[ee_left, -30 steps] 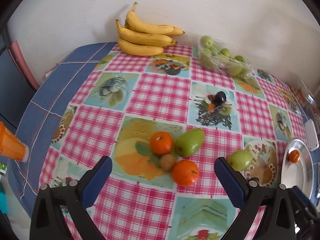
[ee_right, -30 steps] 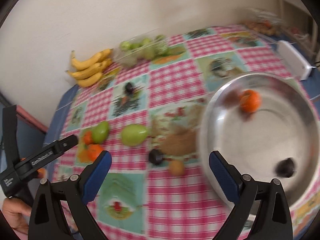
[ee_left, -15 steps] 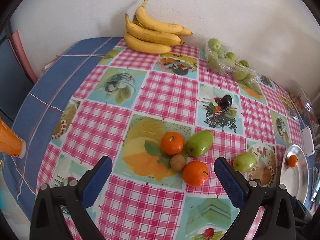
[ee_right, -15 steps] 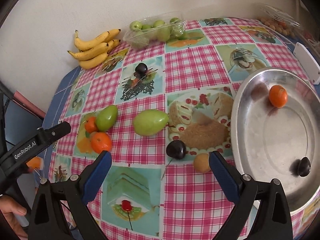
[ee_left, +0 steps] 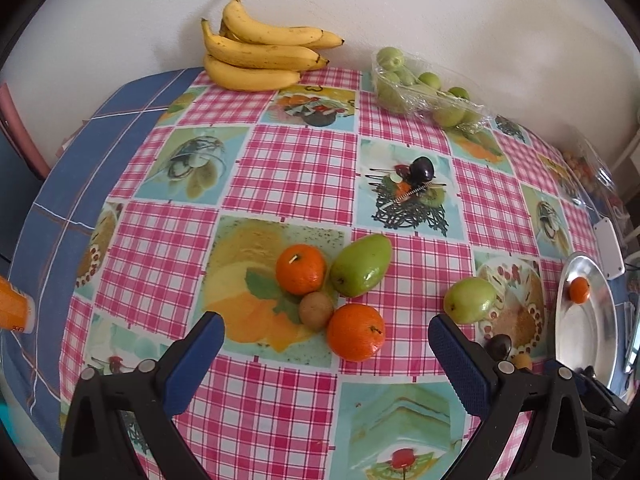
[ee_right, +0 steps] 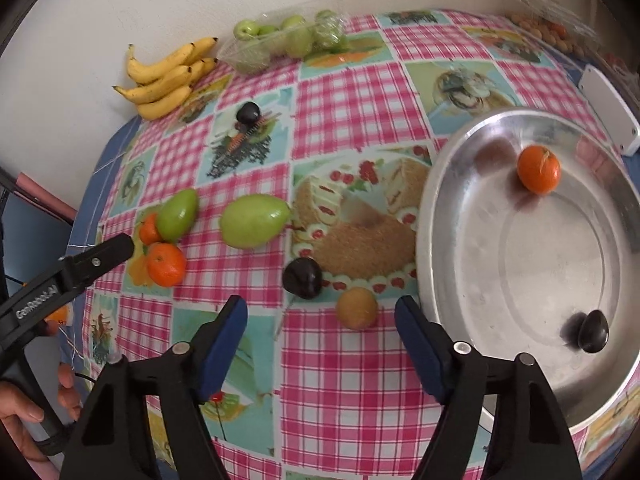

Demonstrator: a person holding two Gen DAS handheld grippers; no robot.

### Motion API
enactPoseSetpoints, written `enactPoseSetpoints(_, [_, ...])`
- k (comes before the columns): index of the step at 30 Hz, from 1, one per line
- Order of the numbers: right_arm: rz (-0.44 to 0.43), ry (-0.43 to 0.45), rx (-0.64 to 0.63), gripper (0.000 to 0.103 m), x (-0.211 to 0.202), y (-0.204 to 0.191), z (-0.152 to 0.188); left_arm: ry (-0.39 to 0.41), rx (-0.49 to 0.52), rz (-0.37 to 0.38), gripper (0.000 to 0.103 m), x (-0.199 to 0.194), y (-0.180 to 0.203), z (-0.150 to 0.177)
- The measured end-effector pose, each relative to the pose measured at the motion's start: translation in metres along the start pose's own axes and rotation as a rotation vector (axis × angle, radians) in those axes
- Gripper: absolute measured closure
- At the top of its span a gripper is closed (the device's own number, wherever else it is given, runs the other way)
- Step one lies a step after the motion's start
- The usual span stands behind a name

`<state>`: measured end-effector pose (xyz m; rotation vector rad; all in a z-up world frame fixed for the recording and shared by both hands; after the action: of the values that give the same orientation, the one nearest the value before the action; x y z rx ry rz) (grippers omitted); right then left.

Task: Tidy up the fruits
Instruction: 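Withdraw both open tools from the plate back toward the fruit group, then grasp the large tangerine with the left tool while the right tool grasps the kiwi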

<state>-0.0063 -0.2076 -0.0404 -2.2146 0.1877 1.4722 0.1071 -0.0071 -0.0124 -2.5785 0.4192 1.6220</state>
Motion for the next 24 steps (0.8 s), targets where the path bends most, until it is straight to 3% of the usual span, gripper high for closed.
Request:
enactPoseSetpoints(4, [0.030,-0.014,-0.001,0.054,0.004,0.003,0.000,-0.029,-0.039,0.021,0.000,0.005,-0.003,0.000])
enactPoseSetpoints(8, [0.084,-0.025,-0.006,0.066,0.008,0.005,0.002,-0.048,-0.052,0.029,0.005,0.010,-0.004,0.001])
enactPoseSetpoints(16, [0.169,-0.047,-0.022,0.077,0.018,0.004,0.002,-0.075,-0.031,0.040,0.027,0.020,0.001,0.001])
enactPoseSetpoints(24, [0.183,-0.046,-0.034,0.077,0.018,0.002,0.002,-0.098,0.022,0.033,0.051,0.030,0.012,0.001])
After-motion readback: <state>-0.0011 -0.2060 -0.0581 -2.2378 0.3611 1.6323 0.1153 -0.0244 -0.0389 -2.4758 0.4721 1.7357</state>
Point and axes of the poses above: each gripper's, at about its wrist camera, not at the fingertips, and x roughly the way its jaws point, y to its right, z to its underside, the point moved 1 cm from there along x, roughly the way its jaws point, and after that the axes turned 1 degree about z, right-handed, at the moved point
